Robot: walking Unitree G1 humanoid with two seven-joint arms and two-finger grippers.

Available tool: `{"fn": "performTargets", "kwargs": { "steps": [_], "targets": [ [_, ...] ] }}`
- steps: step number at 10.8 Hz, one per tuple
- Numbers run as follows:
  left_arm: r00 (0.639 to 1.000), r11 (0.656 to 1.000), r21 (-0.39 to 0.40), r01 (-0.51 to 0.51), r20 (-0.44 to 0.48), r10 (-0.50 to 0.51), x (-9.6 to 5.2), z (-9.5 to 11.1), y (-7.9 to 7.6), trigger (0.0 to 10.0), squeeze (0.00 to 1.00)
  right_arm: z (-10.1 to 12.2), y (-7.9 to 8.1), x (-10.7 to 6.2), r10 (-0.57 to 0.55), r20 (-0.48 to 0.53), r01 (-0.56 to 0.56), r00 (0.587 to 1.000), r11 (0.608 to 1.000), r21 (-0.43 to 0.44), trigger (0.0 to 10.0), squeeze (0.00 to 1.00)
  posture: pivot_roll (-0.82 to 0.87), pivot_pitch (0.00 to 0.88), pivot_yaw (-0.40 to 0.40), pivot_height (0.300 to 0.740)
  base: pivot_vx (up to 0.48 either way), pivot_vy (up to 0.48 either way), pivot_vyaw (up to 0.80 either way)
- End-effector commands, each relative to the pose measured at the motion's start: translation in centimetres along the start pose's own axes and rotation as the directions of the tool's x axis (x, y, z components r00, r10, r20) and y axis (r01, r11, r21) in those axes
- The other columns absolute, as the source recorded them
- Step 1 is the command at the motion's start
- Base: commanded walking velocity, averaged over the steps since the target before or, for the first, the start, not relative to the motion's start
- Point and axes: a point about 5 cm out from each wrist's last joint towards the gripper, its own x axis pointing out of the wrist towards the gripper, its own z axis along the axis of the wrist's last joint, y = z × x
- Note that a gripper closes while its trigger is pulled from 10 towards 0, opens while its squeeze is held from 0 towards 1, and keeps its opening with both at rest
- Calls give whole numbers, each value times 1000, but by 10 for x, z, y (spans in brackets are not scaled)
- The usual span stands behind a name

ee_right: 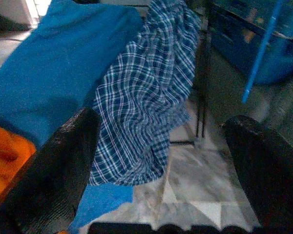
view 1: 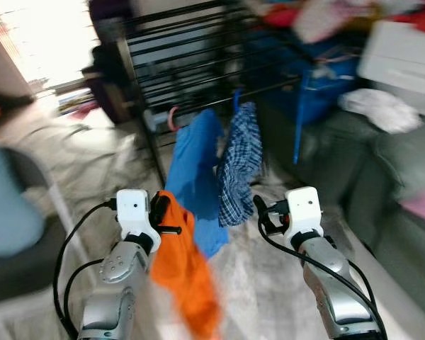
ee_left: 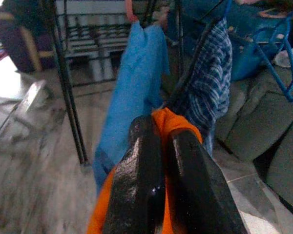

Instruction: Hang hanger

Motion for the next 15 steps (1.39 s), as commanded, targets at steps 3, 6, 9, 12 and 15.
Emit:
{"fn": "performTargets", "kwargs": {
  "steps": [3, 6, 9, 12, 15],
  "targets": [
    [1000, 999, 27, -27, 13, 27, -2, 3, 0, 10000, 0, 5, 1, 3, 20, 16, -20, 1000, 1000, -13, 10000, 0, -198, 0, 119, 740, 0, -455, 490],
    [999, 1000, -14, 8, 52, -8, -1, 9, -5, 10000, 0, 5, 3, 4, 5, 23, -4, 1000, 1000, -8, 10000, 0, -193, 0, 121, 740, 0, 0, 0],
    [998, 1000, -11, 29, 58, -28, -1, 8, -6, 10000, 0, 4, -4, 6, -38, 24, 38, 999, 999, -11, 10000, 0, -198, 0, 123, 740, 0, 0, 0],
    [997, 999, -14, 37, 64, -36, 1, 6, -8, 10000, 0, 0, -3, 5, -38, 15, 38, 999, 999, -10, 10000, 0, -204, 0, 120, 740, 323, 234, 0],
    [997, 999, -11, 39, 66, -38, 2, 7, -7, 10000, 0, 1, -2, 6, -36, 16, 36, 999, 999, -10, 10000, 0, -205, 0, 119, 740, 340, 339, 0]
  ]
}}
